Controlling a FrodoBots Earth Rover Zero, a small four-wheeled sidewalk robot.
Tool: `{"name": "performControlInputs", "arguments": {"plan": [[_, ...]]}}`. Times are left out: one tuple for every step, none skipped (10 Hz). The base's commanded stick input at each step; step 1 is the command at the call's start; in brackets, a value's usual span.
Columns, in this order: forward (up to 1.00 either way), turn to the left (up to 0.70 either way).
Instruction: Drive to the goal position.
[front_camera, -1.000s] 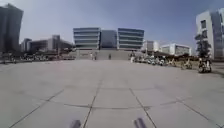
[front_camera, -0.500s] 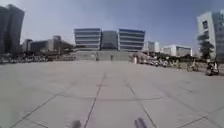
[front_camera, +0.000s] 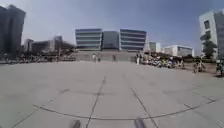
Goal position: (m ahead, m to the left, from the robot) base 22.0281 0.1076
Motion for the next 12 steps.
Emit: {"name": "performControlInputs", "arguments": {"plan": [[1.00, 0.00], [1.00, 0.00], [1.00, 0.00], [1.00, 0.00], [1.00, -0.09], [1.00, -0.20], [1.00, -0.27], [1.00, -0.27], [1.00, -0.27], [1.00, -0.21], [1.00, -0.06], [1.00, 0.00]]}}
